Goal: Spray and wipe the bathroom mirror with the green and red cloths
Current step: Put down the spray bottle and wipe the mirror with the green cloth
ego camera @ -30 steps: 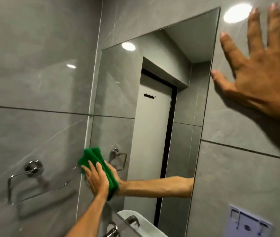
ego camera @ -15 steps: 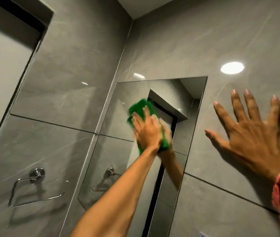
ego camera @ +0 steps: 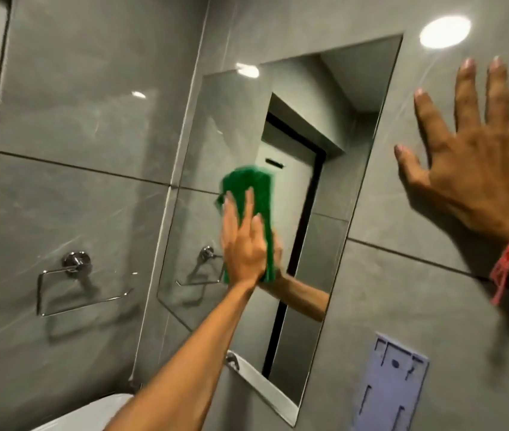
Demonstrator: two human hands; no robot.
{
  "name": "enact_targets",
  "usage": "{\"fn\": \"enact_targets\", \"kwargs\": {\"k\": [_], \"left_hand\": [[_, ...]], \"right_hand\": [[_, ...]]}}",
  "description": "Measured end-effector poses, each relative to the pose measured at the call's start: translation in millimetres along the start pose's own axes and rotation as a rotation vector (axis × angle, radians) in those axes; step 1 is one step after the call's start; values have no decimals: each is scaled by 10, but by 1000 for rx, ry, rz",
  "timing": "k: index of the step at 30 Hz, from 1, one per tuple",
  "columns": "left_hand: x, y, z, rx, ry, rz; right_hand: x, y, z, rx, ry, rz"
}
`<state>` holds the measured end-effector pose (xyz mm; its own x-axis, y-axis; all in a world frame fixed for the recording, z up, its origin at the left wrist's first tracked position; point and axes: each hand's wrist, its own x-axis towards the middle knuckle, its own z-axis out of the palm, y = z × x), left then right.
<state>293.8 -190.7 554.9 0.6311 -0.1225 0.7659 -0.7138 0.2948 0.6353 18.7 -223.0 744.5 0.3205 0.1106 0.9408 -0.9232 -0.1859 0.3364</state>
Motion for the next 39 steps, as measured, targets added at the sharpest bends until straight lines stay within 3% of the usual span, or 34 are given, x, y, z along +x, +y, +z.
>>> {"fn": "enact_targets", "kwargs": {"k": [3, 6, 10, 14, 17, 20, 23, 25, 28, 30, 35, 39], "left_hand": [[-891, -388, -33, -17, 106, -451], [-1545, -327, 25, 15, 140, -712], [-1840, -4, 109, -40, 122, -925], [-1711, 377, 171, -99, 173, -947], [-1251, 733, 231, -133, 168, -808], [-444, 1331, 328, -141, 126, -438], [368, 2077, 491, -118, 66, -77], [706, 2489, 578, -98, 4, 201], [932, 2733, 630, -51, -63, 701], [994, 2740, 625, -85, -105, 913], [1016, 2597, 533, -308, -209, 998], [883, 2492, 376, -273, -226, 969]], "right_hand": [[-4, -35, -29, 17, 0, 19], [-16, -40, -92, 40, -12, 11], [41, -10, -227, 41, -66, -15], [70, -13, -331, 48, -111, -13], [51, -43, -347, 46, -118, -11], [44, -45, -386, 115, -122, 10], [45, -65, -468, 343, -94, 105], [126, -111, -565, 643, -41, 308], [489, -135, -768, 1169, 28, 752], [778, -45, -862, 1263, 34, 915], [974, 156, -899, 973, -123, 882], [798, 294, -912, 1214, -174, 894]]}}
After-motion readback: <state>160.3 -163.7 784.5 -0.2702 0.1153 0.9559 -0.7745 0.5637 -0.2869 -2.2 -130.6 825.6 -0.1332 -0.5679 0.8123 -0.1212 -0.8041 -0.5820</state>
